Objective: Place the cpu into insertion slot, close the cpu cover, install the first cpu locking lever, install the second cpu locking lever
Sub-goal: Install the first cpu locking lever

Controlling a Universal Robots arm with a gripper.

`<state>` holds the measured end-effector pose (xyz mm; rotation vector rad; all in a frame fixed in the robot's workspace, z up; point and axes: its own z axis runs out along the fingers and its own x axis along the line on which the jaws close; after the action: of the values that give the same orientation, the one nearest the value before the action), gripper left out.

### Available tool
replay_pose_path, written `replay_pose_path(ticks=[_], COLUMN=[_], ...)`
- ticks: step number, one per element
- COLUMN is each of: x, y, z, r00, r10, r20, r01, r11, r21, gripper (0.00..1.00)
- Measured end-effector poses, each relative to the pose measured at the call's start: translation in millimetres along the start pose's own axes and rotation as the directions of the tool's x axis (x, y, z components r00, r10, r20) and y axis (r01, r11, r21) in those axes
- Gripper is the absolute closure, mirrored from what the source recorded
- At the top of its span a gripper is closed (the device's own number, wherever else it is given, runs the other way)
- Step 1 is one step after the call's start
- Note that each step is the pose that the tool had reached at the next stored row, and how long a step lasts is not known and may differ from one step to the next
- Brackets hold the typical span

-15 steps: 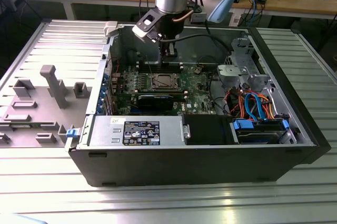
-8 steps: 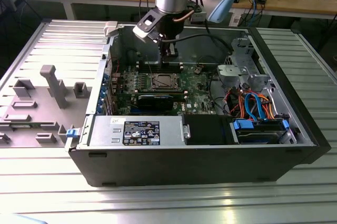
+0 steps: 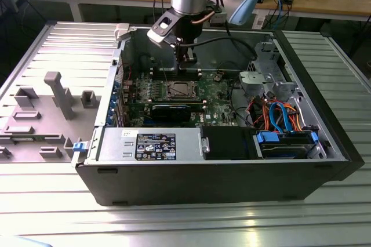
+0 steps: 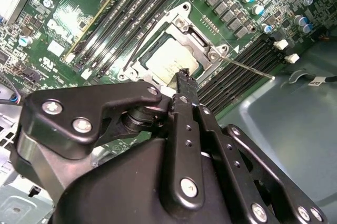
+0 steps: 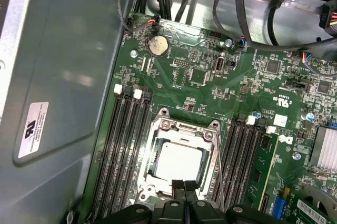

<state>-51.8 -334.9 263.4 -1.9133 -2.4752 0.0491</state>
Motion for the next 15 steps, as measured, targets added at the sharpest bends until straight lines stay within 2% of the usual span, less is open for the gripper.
replay_pose_path(ticks=[8,15], x=[0.0,0.0], y=[0.0,0.0], z=[0.0,0.0], r00=[0.9991,0.997], r10=[-0.042,-0.077], r20=[0.0014,0.0025], r01=[0.042,0.077], r11=[0.9991,0.997], r21=[-0.0004,-0.0006], gripper=[0.89,0.89])
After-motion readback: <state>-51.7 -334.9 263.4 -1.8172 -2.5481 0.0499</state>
